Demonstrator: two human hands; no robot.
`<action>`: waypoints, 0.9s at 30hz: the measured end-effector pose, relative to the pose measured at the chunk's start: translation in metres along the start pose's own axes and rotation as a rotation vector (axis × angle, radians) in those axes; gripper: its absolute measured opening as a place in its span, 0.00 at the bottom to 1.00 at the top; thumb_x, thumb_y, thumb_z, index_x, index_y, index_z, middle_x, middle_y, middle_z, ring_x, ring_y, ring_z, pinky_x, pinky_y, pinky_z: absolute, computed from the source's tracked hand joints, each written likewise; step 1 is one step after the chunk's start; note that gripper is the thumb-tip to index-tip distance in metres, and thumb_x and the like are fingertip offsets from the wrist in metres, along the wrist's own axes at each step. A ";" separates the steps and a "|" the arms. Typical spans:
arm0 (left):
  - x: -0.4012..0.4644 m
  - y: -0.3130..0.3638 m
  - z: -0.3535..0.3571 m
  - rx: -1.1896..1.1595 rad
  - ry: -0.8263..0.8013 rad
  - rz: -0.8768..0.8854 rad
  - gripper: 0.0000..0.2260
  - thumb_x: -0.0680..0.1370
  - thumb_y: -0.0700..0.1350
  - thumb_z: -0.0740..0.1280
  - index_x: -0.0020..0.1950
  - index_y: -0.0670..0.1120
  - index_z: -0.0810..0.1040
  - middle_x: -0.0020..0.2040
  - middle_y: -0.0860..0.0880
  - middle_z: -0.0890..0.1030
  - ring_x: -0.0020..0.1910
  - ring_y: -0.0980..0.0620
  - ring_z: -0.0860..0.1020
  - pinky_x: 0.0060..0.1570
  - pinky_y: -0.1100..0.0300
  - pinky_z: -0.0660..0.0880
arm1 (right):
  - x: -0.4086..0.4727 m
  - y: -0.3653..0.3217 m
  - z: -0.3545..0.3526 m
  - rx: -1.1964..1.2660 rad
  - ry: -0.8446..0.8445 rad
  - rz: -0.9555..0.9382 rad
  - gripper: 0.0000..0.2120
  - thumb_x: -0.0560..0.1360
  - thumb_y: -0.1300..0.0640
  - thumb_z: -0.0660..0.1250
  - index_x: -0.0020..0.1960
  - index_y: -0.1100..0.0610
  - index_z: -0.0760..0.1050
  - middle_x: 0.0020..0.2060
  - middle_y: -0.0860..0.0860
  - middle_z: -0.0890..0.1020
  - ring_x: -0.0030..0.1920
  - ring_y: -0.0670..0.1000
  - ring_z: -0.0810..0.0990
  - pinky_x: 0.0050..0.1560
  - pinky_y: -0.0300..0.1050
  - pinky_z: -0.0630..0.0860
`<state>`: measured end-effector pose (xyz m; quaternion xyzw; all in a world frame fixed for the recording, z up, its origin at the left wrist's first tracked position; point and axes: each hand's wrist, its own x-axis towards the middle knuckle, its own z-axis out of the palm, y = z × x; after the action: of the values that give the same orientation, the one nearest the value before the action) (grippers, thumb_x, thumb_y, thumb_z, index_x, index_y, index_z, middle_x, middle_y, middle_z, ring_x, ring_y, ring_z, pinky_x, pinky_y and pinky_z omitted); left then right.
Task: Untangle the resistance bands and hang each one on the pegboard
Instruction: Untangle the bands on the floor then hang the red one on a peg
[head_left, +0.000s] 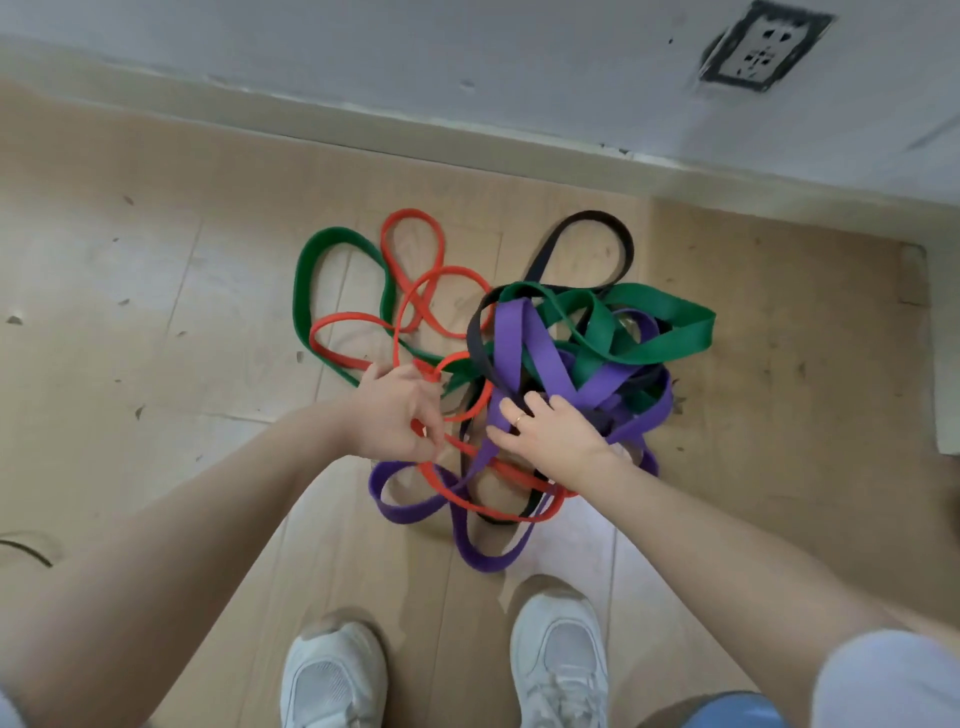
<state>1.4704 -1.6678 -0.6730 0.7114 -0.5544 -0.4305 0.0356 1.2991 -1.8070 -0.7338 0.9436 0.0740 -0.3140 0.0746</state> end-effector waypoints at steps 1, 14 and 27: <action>-0.001 -0.001 0.003 -0.022 0.000 0.002 0.04 0.67 0.52 0.64 0.35 0.57 0.78 0.41 0.61 0.73 0.54 0.56 0.63 0.59 0.55 0.53 | 0.004 -0.001 -0.002 0.005 0.012 0.018 0.24 0.78 0.65 0.55 0.73 0.54 0.56 0.73 0.60 0.57 0.65 0.62 0.65 0.53 0.51 0.68; 0.000 -0.018 0.011 0.477 0.208 -0.142 0.13 0.71 0.41 0.61 0.48 0.54 0.81 0.51 0.49 0.77 0.56 0.40 0.73 0.57 0.45 0.65 | -0.032 0.079 -0.048 0.633 0.589 0.771 0.12 0.80 0.53 0.56 0.55 0.57 0.75 0.49 0.54 0.77 0.48 0.57 0.78 0.40 0.48 0.72; 0.022 0.026 0.022 -1.420 0.398 -0.302 0.18 0.77 0.56 0.63 0.67 0.60 0.66 0.54 0.49 0.79 0.52 0.50 0.79 0.53 0.57 0.75 | -0.028 -0.001 -0.020 0.613 0.858 0.559 0.10 0.73 0.55 0.60 0.44 0.59 0.77 0.41 0.54 0.78 0.36 0.55 0.78 0.32 0.44 0.76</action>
<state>1.4364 -1.6866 -0.6858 0.6503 -0.0231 -0.5478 0.5258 1.2886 -1.8051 -0.7012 0.9483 -0.2479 0.1197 -0.1580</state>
